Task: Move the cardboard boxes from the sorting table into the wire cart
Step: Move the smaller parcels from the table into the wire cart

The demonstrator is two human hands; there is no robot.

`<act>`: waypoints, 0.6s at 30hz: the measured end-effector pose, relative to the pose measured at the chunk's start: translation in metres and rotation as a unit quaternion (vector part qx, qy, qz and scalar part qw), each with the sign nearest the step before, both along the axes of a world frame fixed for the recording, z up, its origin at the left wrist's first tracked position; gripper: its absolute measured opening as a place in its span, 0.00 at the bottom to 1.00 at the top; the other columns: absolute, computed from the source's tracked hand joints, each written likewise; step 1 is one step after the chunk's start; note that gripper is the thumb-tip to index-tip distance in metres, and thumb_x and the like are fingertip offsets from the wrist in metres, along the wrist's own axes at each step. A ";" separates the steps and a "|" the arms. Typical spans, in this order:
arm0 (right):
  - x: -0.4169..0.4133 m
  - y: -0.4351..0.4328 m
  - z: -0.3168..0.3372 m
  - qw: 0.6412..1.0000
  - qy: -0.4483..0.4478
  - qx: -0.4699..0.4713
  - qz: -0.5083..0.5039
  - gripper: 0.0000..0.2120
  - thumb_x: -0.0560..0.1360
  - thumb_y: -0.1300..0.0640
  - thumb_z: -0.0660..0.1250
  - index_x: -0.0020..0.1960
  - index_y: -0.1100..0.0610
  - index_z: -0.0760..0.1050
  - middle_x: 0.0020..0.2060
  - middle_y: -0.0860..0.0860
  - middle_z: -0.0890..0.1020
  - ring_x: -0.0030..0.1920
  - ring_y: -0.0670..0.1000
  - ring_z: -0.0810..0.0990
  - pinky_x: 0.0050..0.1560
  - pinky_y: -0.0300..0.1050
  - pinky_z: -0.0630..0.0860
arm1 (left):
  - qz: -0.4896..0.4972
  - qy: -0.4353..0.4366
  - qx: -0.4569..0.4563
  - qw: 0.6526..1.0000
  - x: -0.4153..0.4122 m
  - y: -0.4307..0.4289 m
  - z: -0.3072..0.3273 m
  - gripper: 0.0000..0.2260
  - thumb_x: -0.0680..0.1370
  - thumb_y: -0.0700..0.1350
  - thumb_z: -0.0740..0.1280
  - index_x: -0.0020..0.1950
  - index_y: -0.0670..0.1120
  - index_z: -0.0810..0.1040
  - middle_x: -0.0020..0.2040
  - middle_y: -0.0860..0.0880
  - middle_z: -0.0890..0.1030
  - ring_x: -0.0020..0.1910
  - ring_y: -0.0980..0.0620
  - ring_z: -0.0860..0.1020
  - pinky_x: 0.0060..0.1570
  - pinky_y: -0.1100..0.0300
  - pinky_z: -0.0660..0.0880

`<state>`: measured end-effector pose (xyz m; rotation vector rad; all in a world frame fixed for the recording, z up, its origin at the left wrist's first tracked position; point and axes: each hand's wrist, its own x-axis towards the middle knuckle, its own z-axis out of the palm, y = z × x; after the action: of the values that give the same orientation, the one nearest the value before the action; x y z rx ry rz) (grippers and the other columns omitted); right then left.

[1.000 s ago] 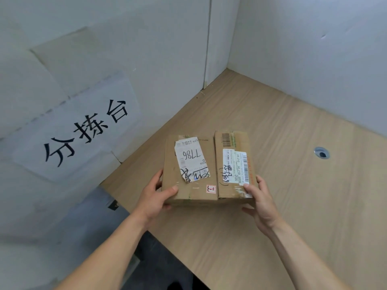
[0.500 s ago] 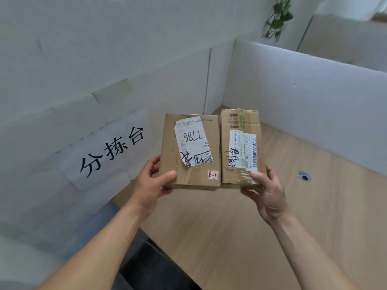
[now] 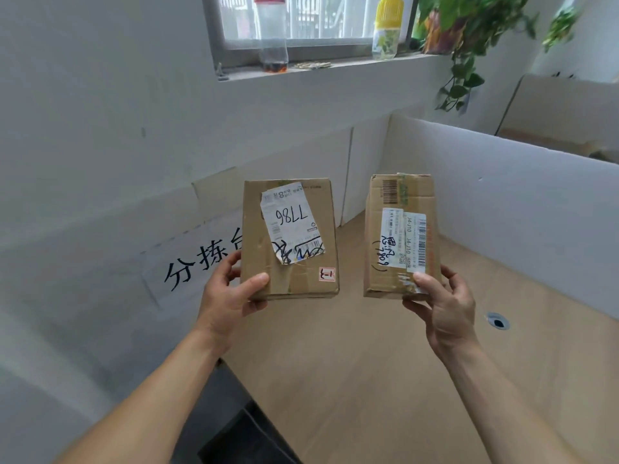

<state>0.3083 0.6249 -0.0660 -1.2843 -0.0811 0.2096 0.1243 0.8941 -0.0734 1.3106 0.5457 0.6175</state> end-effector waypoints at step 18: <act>0.053 -0.091 0.026 0.999 -0.029 -0.021 -0.007 0.15 0.74 0.62 0.74 0.58 0.54 0.75 0.56 0.60 0.83 0.49 0.58 0.84 0.50 0.64 0.80 | 0.017 -0.045 -0.031 0.998 0.051 -0.101 0.015 0.22 0.74 0.38 0.72 0.66 0.53 0.76 0.60 0.40 0.80 0.48 0.46 0.82 0.50 0.40 0.79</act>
<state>0.3610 0.5340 -0.0399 -1.3322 -0.1182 0.1633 0.1750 0.7928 -0.0584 1.2111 0.5106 0.6800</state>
